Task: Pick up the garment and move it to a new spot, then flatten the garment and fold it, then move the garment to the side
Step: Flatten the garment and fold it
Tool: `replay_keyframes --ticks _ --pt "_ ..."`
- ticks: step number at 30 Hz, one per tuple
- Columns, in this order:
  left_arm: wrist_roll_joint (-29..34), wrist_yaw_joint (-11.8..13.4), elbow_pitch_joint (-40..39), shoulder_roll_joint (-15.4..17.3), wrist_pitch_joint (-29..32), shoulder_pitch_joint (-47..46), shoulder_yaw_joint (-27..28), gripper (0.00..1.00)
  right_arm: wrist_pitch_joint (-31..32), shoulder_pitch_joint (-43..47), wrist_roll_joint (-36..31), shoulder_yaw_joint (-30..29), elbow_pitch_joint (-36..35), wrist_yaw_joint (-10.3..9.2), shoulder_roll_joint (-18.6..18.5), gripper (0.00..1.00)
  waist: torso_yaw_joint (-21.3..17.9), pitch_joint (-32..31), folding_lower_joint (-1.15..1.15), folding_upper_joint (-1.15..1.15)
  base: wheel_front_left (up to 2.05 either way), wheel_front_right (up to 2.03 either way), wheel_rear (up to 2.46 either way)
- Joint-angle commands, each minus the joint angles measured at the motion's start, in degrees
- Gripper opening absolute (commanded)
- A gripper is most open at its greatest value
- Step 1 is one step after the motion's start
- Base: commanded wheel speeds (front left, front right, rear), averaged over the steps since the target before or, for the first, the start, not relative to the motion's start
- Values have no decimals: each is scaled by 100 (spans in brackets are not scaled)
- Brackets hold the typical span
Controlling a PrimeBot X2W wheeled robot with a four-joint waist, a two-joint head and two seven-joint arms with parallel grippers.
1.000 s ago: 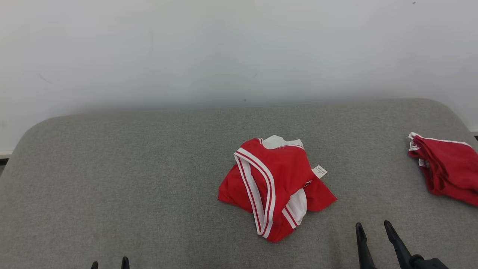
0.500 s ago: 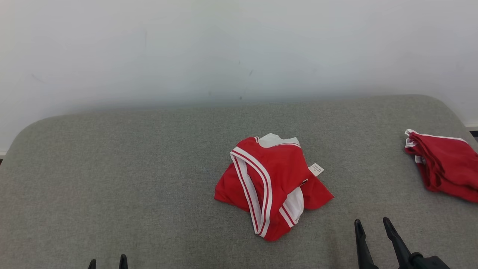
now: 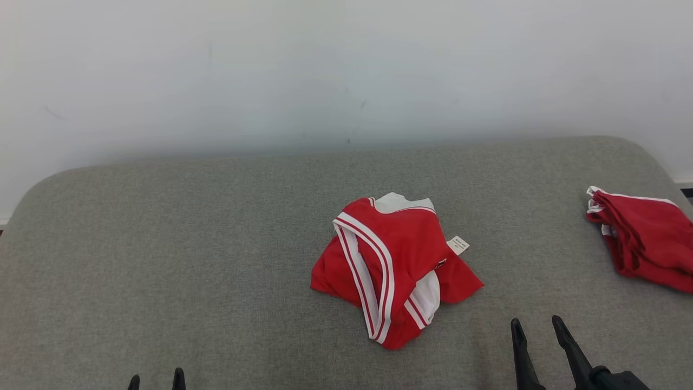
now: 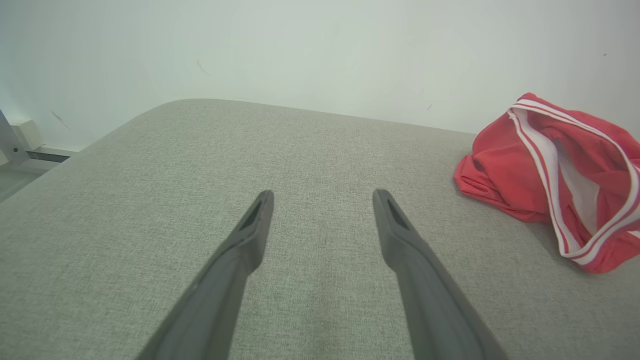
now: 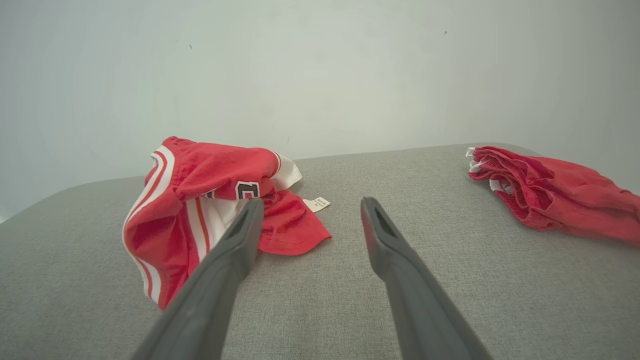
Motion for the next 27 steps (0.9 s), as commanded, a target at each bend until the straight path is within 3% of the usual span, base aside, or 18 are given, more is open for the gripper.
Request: replay_keyframes --ticks 1,11,19,27 --pt "-10 -32 15 -10 -19 -23 3 100 -2 -26 22 6 7 -14 9 100 -12 5 0 0 0 0 0" --pt "-79 -37 51 -11 -19 -49 -4 100 -2 -77 19 41 41 -15 -13 100 -107 62 0 0 0 0 0" --pt "-238 -29 372 4 3 -702 -101 100 -1 -115 -12 67 23 -15 -15 100 -406 162 0 0 0 0 0" --pt "-597 -31 870 105 851 -1930 -288 100 -1 -220 -37 165 19 -15 -12 100 -1036 284 0 0 0 0 0"
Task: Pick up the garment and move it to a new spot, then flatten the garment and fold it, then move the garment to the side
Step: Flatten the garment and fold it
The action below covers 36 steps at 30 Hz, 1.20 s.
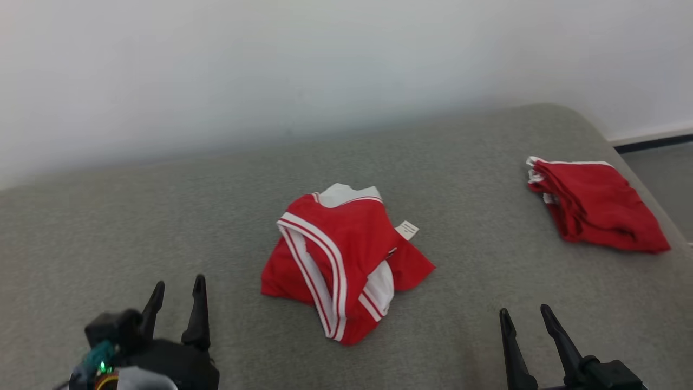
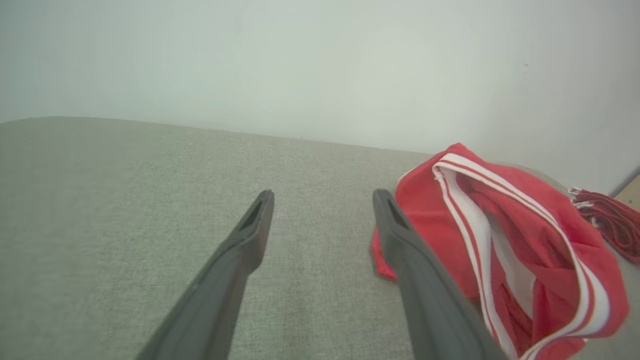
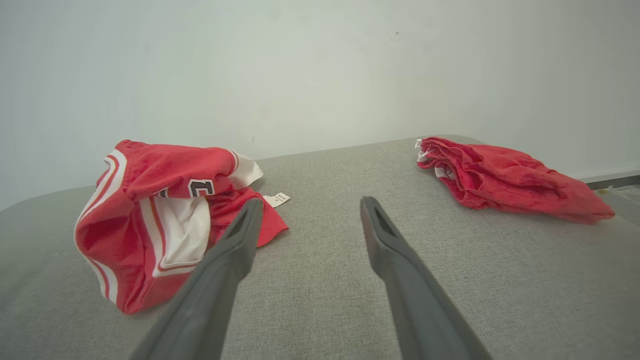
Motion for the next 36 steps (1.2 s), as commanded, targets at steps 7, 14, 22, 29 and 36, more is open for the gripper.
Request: replay_keyframes --ticks 7,14,22,29,36 --pt "-222 126 428 51 587 -860 -10 100 -1 -110 -6 45 -29 -15 -32 100 -945 289 0 0 0 0 0" --pt "-409 196 688 56 741 -1250 14 100 -1 -194 29 102 -70 -15 -19 100 -1419 476 0 0 0 0 0" --pt "-511 368 897 87 980 -1375 89 100 -1 -196 70 177 -74 -15 -1 100 -1615 569 0 0 0 0 0" --pt "-990 251 933 20 1236 -1473 129 100 -1 -228 57 171 -78 -15 12 100 -1597 608 0 0 0 0 0" --pt "-1611 67 822 -29 1501 -1588 -40 4 -1 -266 23 180 -87 -15 19 100 -1549 606 0 0 0 0 0"
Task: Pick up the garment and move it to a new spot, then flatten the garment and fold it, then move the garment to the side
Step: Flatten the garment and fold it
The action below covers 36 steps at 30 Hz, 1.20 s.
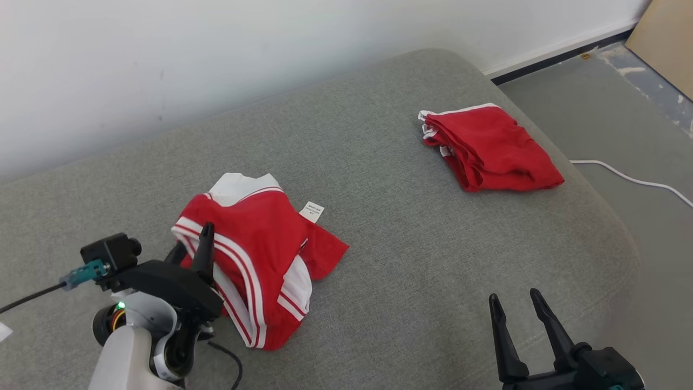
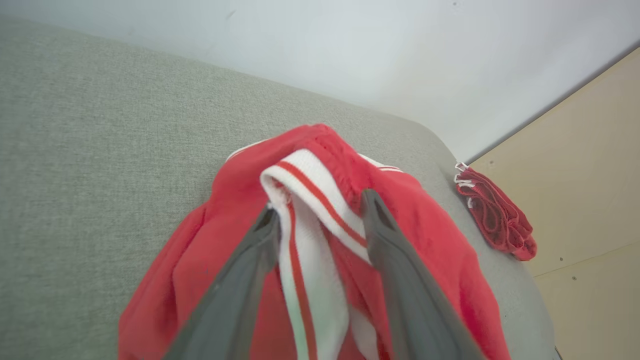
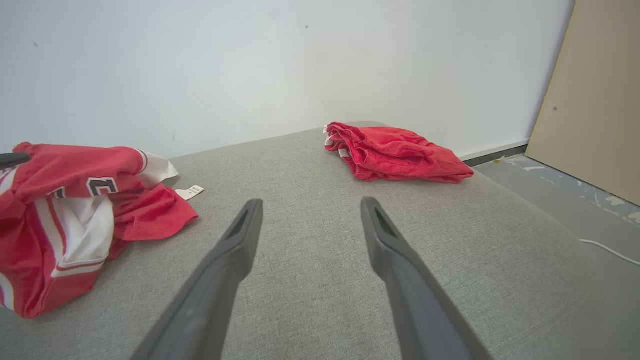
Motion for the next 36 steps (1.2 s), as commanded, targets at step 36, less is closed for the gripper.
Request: replay_keyframes --ticks 36 --pt "-1509 -95 -2385 1704 -498 -4349 -2895 0 0 -183 45 235 -237 -15 25 100 429 -99 -1 -1 0 0 0"
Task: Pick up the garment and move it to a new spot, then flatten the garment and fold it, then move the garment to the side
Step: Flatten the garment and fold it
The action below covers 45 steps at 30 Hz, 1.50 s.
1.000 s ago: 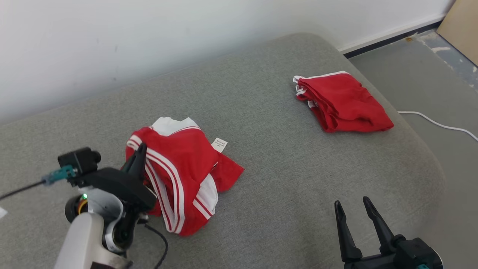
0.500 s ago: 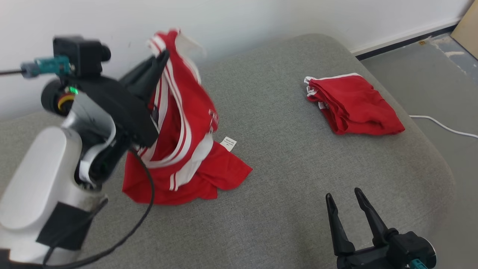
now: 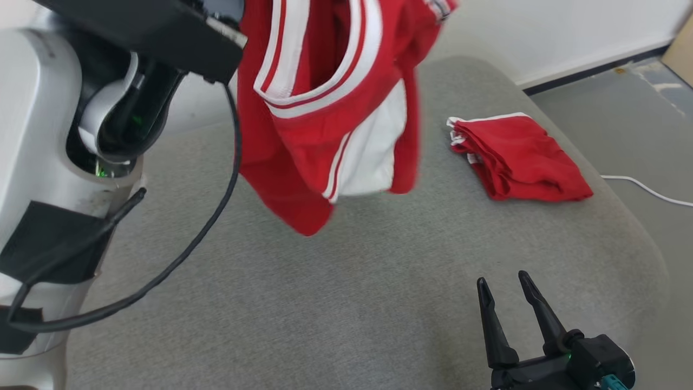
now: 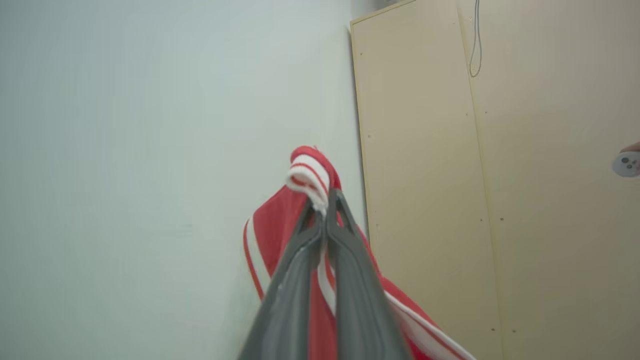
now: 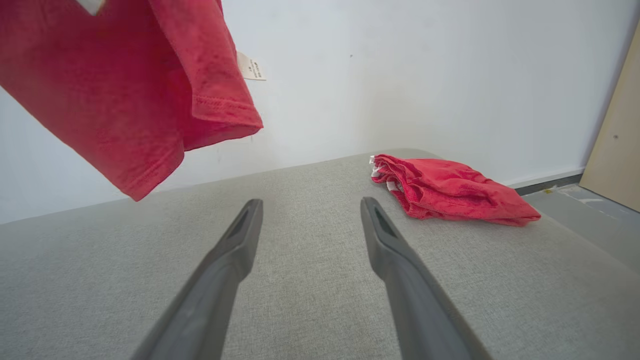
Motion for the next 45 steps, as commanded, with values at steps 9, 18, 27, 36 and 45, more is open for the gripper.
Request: replay_keyframes --ticks 9,18,27,36,45 --pt "-961 0 -242 203 114 894 -601 0 0 19 -132 -28 32 -15 7 100 702 136 0 0 0 0 0" --pt "-1280 -1 -233 569 -88 2127 -1204 0 219 -175 -445 -135 534 -15 4 100 1332 208 0 0 0 0 0" --pt "-1007 -1 -340 1287 -326 3096 -2368 0 553 -71 -464 -205 444 -15 4 100 1673 71 0 0 0 0 0" --pt "-604 497 -75 1758 -659 4278 -2826 0 717 130 -431 -303 281 -15 -6 100 1889 5 0 0 0 0 0" --pt "-561 1272 610 1624 -1490 4962 -2564 0 867 202 -421 -328 110 -15 -68 100 1990 2 0 0 0 0 0"
